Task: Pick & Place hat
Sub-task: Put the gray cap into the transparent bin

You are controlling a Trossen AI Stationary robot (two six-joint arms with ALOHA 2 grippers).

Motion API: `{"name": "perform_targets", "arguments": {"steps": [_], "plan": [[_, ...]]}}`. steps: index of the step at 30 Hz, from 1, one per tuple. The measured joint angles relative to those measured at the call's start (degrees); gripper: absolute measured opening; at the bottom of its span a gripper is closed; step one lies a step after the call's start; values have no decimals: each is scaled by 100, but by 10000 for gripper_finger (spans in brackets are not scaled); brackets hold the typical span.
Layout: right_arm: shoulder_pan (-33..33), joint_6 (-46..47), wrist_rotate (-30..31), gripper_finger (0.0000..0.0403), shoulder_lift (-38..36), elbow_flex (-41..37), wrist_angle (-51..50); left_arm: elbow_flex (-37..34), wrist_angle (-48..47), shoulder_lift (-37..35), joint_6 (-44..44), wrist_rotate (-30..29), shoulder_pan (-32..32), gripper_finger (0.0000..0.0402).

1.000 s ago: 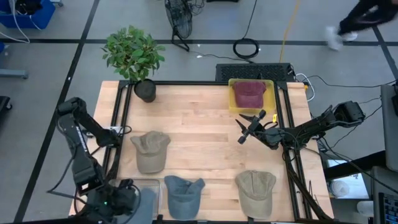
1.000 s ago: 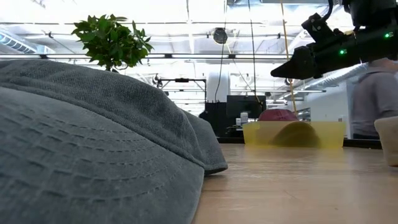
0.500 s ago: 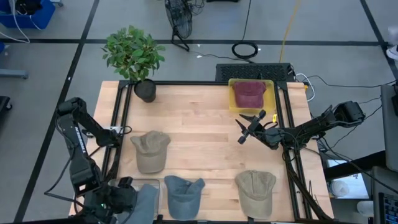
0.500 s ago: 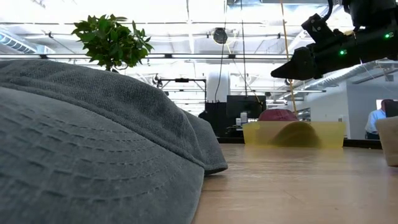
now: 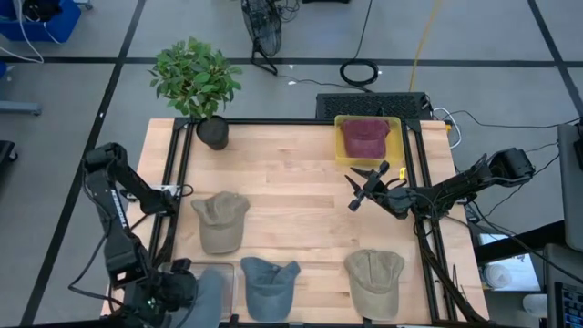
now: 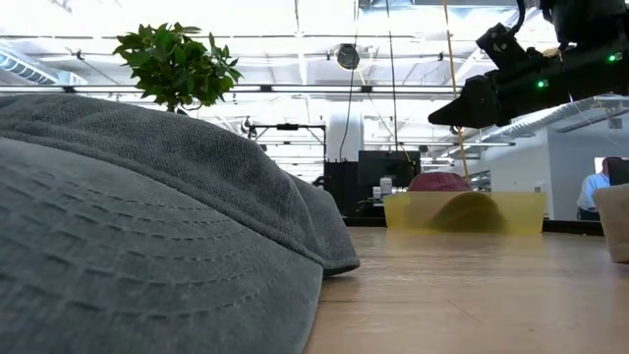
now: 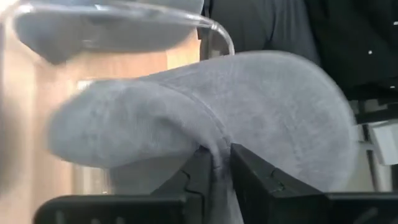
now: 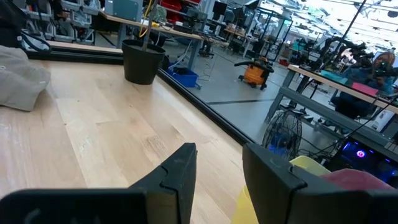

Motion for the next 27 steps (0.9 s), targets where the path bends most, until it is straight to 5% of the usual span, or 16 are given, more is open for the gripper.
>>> {"name": "perform_targets", "arguments": {"steps": [12, 27], "plan": [[0, 2, 0, 121, 0, 0, 4, -483, 428, 0, -90, 78, 11, 85], [0, 2, 0, 121, 0, 0, 4, -483, -299, 0, 543, 22, -31, 85]]}}
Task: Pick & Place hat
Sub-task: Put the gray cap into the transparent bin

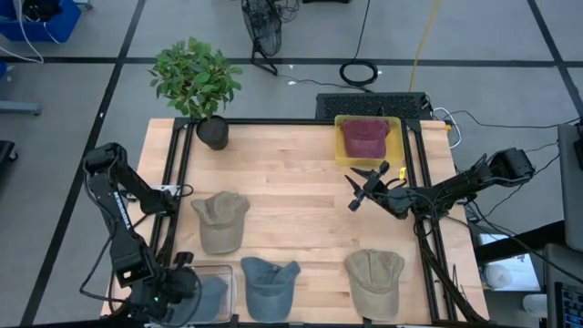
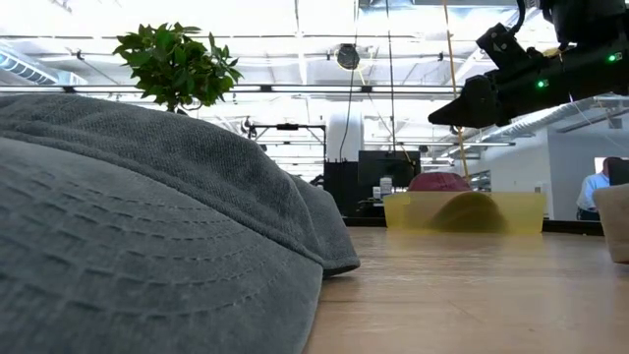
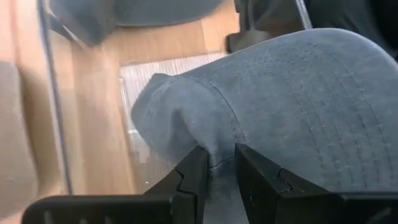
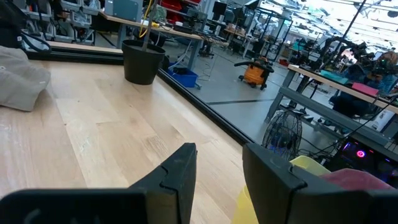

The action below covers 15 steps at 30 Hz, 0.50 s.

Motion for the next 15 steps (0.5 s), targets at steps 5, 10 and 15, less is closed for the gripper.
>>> {"name": "perform_targets", "arguments": {"steps": [5, 10, 15], "plan": [[0, 67, 0, 121, 0, 0, 0, 0, -44, 0, -70, -170, 2, 85], [1, 105, -2, 121, 0, 0, -2, 0, -118, 0, -262, -355, 6, 86], [2, 105, -2, 121, 0, 0, -4, 0, -388, 0, -424, -355, 11, 86]]}}
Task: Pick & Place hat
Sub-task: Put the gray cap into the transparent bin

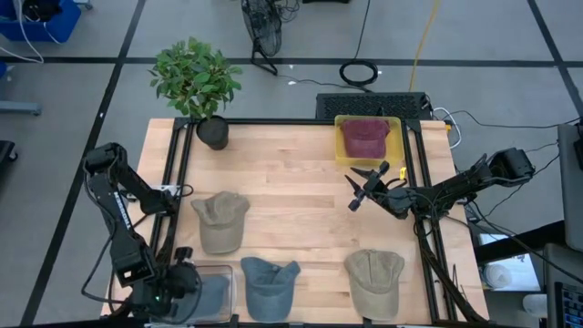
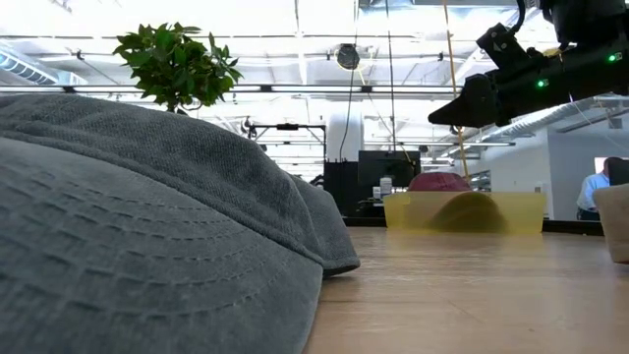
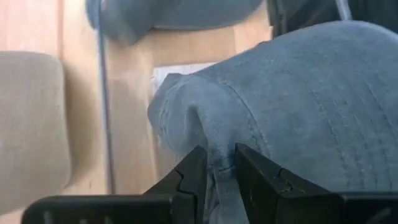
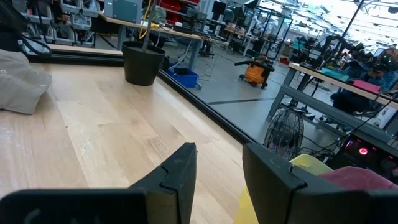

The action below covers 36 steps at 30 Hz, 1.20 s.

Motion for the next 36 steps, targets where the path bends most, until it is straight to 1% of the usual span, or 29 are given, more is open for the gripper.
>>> {"name": "perform_targets", "arguments": {"steps": [6, 8, 11, 14, 17, 19, 22, 25, 27, 31, 36], "plan": [[-2, 0, 1, 121, 0, 0, -2, 0, -131, 0, -195, 7, 17, 87], [-2, 0, 2, 121, 0, 0, -2, 0, -131, 0, -343, 63, 62, 97], [-2, -11, 2, 121, 0, 0, -2, 0, -136, 0, -455, 174, 169, 134], [-2, -131, 2, 121, 0, 0, 0, 0, -129, 0, -556, 194, 280, 184], [-2, -234, 0, 121, 0, 0, 0, 0, -5, 0, -473, 220, 370, 229], [-2, -315, 0, 121, 0, 0, 0, -1, 145, 0, -480, 522, 444, 251], [-2, -452, 0, 121, 0, 0, 0, 32, 371, 2, -567, 1278, 566, 270], [-2, -551, 0, 121, 0, 0, 21, 169, 426, 2, -628, 1925, 695, 274], [-2, -568, 0, 121, 0, 0, 51, 277, 422, 2, -705, 2201, 760, 273], [-2, -552, 0, 121, 0, 0, 50, 471, 276, 2, -623, 2491, 868, 260], [-2, -402, 0, 121, 0, 0, 48, 636, -374, 2, -449, 2687, 971, 237]]}}
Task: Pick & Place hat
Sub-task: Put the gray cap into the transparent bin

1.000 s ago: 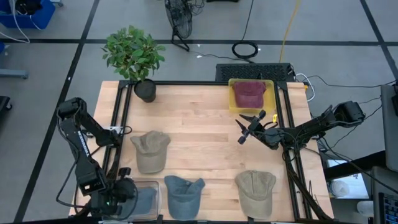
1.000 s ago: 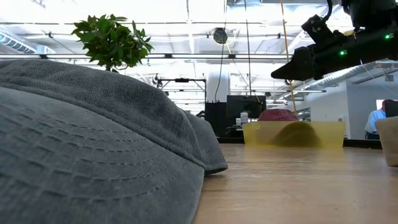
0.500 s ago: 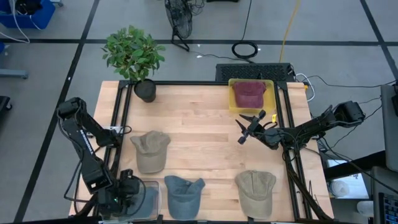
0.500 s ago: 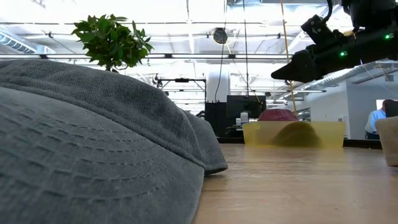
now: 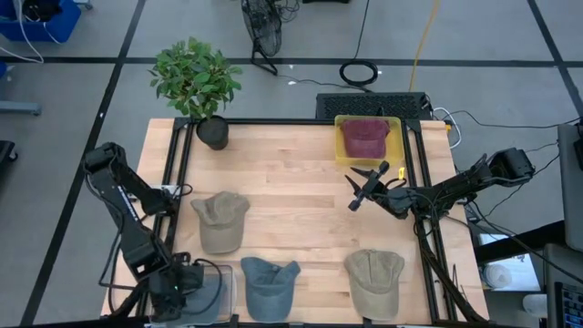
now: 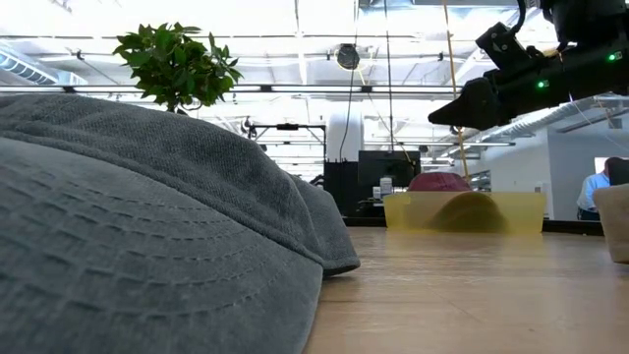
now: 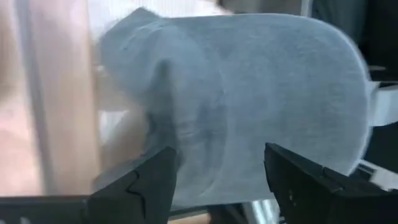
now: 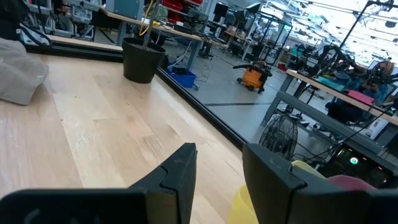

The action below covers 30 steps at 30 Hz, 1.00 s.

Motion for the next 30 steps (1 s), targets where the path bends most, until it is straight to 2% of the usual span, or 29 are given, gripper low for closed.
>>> {"name": "perform_targets", "arguments": {"steps": [11, 17, 20, 24, 27, 30], "plan": [[9, 217, -12, 121, -4, 0, -205, 9, -1212, 0, -79, 122, 159, 194], [11, 441, -13, 121, -4, 0, -380, 9, -1178, -37, -192, 1294, 337, 176], [11, 445, -17, 121, -4, 0, -376, 117, -1206, -140, -221, 1409, 354, 169], [11, 445, -22, 121, -4, 0, -378, 552, -1200, -314, -169, 958, 351, 163], [11, 448, -35, 121, -4, 0, -380, 1047, -1048, -341, 109, 33, 258, 165], [11, 448, -161, 121, -2, 0, -381, 1335, -349, -341, 234, -979, 95, 168]]}}
